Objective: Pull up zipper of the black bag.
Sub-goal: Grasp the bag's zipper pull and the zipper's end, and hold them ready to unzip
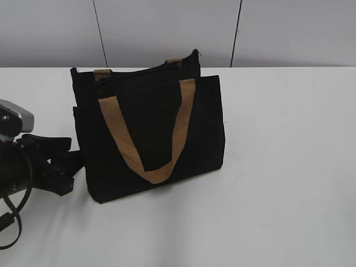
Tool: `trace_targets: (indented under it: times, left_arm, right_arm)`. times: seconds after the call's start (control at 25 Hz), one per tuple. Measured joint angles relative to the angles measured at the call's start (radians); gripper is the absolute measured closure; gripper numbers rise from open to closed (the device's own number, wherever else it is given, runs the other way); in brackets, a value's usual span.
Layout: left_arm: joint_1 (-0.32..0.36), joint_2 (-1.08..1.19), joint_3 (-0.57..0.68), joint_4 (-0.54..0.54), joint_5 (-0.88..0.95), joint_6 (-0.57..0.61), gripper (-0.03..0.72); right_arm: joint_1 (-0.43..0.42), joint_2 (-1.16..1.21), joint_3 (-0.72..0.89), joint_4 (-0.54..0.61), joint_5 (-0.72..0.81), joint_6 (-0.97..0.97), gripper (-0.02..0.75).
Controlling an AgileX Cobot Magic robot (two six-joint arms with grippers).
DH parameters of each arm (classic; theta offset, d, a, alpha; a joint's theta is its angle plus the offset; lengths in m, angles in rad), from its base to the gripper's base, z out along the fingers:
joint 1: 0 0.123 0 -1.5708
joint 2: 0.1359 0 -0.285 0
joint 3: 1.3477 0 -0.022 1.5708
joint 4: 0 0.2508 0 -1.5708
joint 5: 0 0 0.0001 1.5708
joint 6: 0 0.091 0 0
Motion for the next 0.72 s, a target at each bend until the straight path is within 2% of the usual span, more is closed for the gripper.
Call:
trace_targets:
  times: [0.4, 0.72]
  left_arm:
    - [0.000, 0.124, -0.060, 0.055, -0.037, 0.001, 0.272]
    - [0.043, 0.158, -0.081, 0.063, -0.073, 0.002, 0.309]
  right_arm:
    - [0.000, 0.000, 0.000, 0.000, 0.000, 0.000, 0.443]
    - [0.000, 0.000, 0.000, 0.000, 0.000, 0.000, 0.443]
